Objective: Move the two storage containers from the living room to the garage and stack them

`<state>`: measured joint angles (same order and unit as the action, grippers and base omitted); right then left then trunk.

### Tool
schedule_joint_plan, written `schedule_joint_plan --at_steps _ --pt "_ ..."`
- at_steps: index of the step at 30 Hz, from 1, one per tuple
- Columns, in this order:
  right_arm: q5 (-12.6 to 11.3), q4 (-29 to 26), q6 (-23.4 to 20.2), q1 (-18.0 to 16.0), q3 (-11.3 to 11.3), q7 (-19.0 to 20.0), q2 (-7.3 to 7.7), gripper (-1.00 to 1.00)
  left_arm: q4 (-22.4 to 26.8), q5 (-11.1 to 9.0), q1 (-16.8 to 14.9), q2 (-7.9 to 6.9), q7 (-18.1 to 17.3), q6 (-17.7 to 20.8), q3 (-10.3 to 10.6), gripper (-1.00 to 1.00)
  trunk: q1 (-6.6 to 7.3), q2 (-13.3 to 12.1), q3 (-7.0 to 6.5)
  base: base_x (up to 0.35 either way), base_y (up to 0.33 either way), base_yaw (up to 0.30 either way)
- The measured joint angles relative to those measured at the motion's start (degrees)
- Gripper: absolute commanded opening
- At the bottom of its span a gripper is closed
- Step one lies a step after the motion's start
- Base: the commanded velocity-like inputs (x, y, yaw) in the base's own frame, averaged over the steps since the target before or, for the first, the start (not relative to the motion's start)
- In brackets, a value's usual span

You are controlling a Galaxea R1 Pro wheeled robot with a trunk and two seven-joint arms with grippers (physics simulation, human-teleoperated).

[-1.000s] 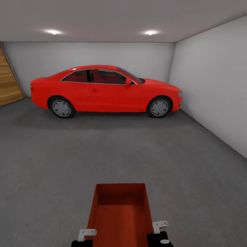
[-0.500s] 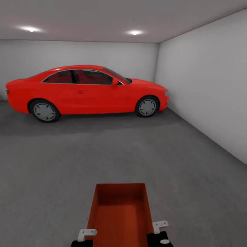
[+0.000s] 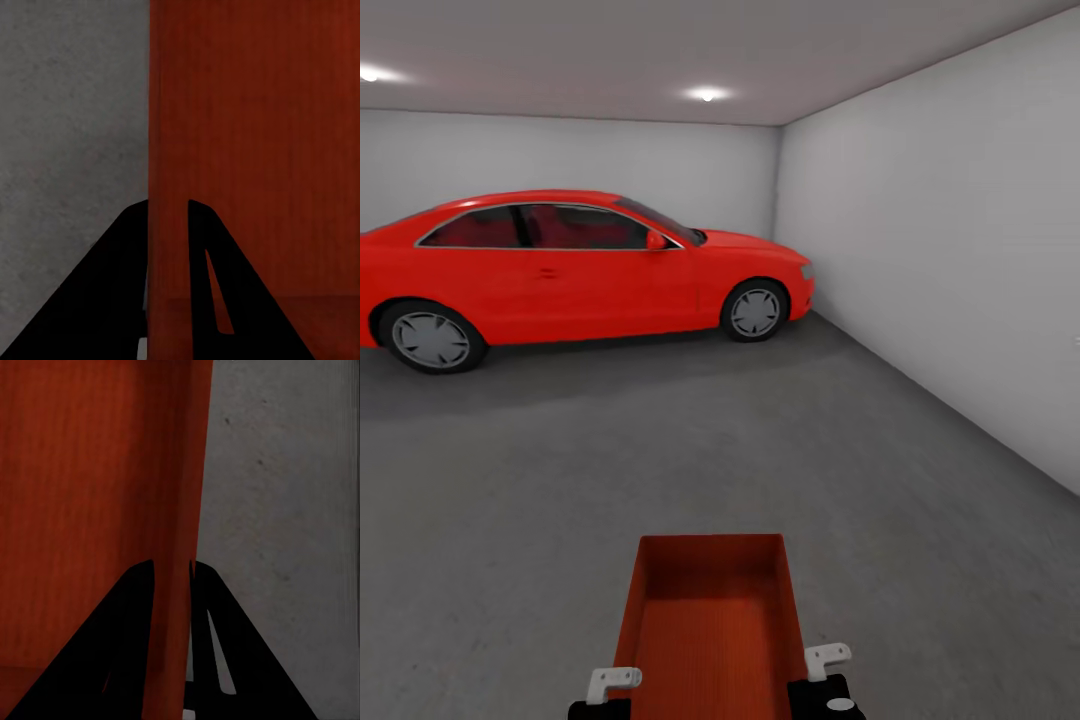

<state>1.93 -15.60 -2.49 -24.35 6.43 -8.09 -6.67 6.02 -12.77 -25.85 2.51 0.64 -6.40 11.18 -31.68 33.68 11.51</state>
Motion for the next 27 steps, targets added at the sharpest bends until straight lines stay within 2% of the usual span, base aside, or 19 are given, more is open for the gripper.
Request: schedule_joint_plan --at_steps 27 --pt "0.04 0.0 0.0 0.02 -0.09 0.05 0.02 -1.0 0.0 0.0 -0.01 0.02 0.01 0.05 0.02 -1.0 0.0 0.0 0.0 0.174 0.0 -0.243"
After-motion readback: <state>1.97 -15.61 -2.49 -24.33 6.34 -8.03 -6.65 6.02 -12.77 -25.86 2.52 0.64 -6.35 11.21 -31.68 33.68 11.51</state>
